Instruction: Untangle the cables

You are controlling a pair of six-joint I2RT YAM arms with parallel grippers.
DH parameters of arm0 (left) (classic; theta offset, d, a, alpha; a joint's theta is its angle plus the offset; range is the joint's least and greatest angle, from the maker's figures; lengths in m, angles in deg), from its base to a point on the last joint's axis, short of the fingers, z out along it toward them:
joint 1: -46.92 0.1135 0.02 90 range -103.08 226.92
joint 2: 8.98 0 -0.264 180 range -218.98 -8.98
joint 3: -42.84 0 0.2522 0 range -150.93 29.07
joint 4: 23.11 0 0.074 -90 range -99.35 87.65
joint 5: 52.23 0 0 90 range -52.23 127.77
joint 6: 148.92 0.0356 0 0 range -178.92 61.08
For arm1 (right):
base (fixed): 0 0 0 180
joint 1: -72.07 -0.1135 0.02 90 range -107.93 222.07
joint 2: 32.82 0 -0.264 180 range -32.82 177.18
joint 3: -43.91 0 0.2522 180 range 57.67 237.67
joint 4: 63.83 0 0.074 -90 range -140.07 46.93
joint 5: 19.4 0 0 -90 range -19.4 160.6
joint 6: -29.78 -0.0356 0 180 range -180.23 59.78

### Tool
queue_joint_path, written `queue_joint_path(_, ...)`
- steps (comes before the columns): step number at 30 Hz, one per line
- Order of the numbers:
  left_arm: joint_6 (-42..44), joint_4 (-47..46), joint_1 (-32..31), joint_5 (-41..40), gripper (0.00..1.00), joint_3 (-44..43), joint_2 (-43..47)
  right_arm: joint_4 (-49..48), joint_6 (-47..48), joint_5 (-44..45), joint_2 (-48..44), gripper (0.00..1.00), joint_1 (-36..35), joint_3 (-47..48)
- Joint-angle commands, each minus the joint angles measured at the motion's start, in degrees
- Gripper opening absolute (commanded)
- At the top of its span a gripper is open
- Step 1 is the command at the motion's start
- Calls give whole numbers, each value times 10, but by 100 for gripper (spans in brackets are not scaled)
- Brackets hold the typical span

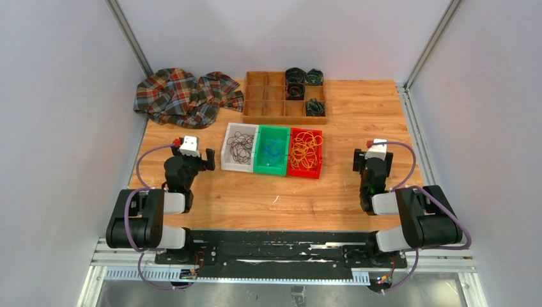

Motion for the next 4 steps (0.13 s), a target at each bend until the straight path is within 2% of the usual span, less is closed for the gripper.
queue_joint_path(1, 8, -16, -6, -11, 98, -8, 1, -28, 10, -3, 4, 75, 6, 5)
queue_joint_path(4, 7, -19, -7, -12, 98, -5, 1, -28, 10, -2, 4, 75, 7, 4)
